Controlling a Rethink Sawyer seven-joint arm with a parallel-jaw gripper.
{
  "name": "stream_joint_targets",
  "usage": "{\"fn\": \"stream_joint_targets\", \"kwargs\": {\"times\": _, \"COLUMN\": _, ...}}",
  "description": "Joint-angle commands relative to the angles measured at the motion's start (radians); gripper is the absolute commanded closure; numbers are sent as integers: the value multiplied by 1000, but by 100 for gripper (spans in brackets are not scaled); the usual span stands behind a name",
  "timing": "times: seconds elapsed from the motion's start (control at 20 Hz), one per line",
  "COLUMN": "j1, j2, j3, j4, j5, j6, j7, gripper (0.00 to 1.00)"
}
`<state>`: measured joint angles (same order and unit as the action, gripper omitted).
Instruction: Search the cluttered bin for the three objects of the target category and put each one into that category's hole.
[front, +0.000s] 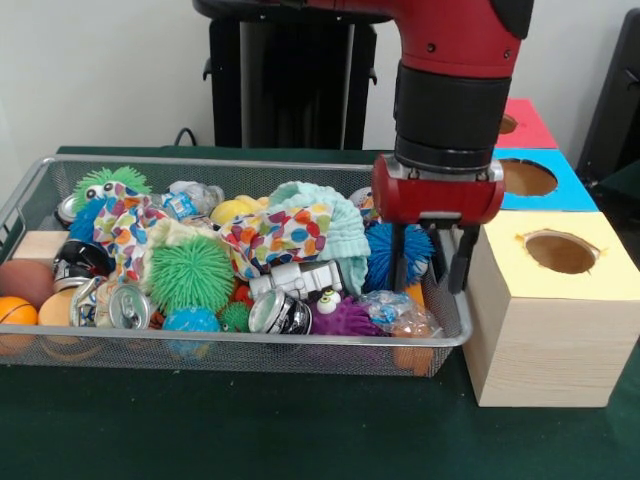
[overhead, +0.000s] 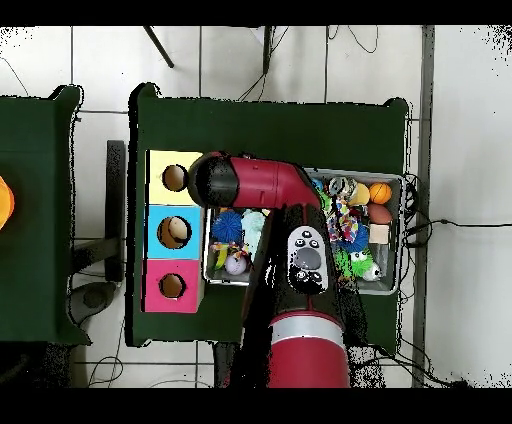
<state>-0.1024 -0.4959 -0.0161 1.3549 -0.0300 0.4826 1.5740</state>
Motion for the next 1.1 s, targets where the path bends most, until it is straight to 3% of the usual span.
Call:
{"fn": "stream_joint_targets", "kwargs": {"times": 0.05, "j1": -20, "j2": 94, "j3": 44, "j4": -110, "j5": 1, "j6": 125, "j7": 80, "gripper": 0}}
{"fn": "stream_joint_targets", "kwargs": {"times": 0.6, "j1": -58, "j2": 138, "j3": 56, "j4": -105, "j5": -39, "j6": 92, "j7": 22, "gripper": 0}}
{"fn": "stream_joint_targets", "kwargs": {"times": 0.85, "j1": -56, "j2": 99, "j3": 61, "j4": -45, "j5": -37, "j6": 84, "j7": 33, "gripper": 0}}
{"fn": "stream_joint_targets", "kwargs": {"times": 1.1, "j1": -50, "j2": 96, "j3": 59, "j4": -38, "j5": -36, "j6": 78, "j7": 43, "gripper": 0}}
